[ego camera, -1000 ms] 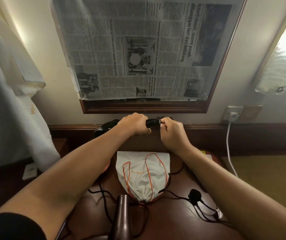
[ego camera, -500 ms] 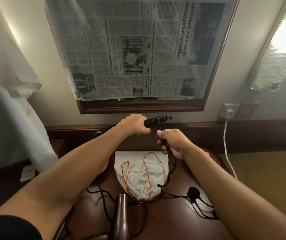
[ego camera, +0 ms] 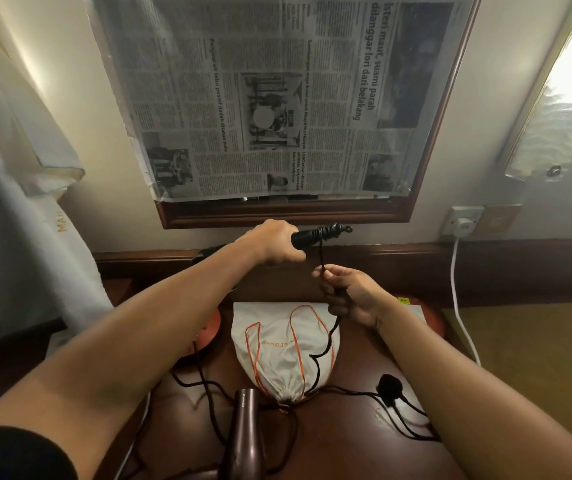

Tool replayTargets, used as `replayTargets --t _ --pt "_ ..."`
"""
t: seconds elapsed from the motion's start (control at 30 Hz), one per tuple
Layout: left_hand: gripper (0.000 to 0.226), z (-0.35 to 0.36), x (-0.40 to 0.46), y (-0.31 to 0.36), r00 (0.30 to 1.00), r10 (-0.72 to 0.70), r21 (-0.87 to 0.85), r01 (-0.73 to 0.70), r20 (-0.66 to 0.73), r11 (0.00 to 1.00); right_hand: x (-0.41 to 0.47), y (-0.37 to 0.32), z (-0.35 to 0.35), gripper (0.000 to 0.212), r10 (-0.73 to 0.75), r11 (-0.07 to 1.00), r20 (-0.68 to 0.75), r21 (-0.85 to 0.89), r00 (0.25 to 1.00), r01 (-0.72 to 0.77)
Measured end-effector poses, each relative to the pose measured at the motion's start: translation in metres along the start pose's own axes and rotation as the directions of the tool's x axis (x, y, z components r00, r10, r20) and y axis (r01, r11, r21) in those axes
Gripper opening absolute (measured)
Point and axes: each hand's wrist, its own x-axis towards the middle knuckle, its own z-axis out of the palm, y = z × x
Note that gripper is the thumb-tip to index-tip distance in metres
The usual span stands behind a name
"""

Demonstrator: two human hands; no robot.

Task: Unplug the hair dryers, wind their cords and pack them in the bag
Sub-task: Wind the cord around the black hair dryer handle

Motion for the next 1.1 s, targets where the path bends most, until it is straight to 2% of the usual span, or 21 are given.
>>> replayTargets --t 0.1,0.2,0.33,0.43,0.5,0.57,0.67,0.8,0.97,1.1 --pt "0.016 -0.004 -0.001 0.001 1.000 0.020 0.013 -0.020 0.009 1.000 0.005 -0.005 -0.005 0.031 -0.004 0.970 -0.098 -0.244 0.995 -0.020" --pt "0.019 -0.008 -0.004 0.002 1.000 0.028 0.083 -0.029 0.013 0.996 0.012 -0.011 -0.014 0.045 -0.083 0.873 -0.152 -0.487 0.985 -0.002" --pt "0.027 -0.012 -0.007 0.002 0.999 0.021 0.141 -0.025 0.032 0.990 0.014 -0.027 -0.017 0.052 -0.137 0.756 -0.181 -0.655 0.974 -0.015" --pt "0.027 -0.011 -0.009 0.003 0.996 0.040 0.189 -0.054 0.079 0.981 0.016 -0.051 -0.020 0.044 -0.146 0.610 -0.192 -0.790 0.970 -0.065" --pt "0.024 -0.009 -0.010 0.003 0.993 0.066 0.212 -0.087 0.102 0.973 0.019 -0.069 -0.023 0.029 -0.153 0.499 -0.159 -0.864 0.975 -0.062" --pt "0.019 -0.006 -0.009 0.005 0.989 0.094 0.223 -0.118 0.113 0.968 0.022 -0.085 -0.022 0.021 -0.160 0.415 -0.110 -0.909 0.981 -0.035" --pt "0.021 -0.001 -0.009 0.009 0.989 0.107 0.260 -0.131 0.104 0.957 0.021 -0.106 -0.014 0.021 -0.192 0.344 -0.044 -0.939 0.980 0.025" --pt "0.022 0.001 -0.008 0.010 0.994 0.082 0.314 -0.100 0.071 0.944 0.022 -0.117 -0.003 0.022 -0.245 0.279 0.016 -0.956 0.969 0.087" --pt "0.025 0.009 -0.008 0.007 0.997 0.072 0.314 -0.078 0.031 0.946 0.026 -0.113 0.015 0.024 -0.335 0.092 0.107 -0.985 0.936 0.146" --pt "0.024 0.011 -0.007 0.005 1.000 0.018 0.292 -0.020 0.008 0.956 0.023 -0.111 0.021 0.026 -0.408 0.022 0.125 -0.989 0.905 0.146"
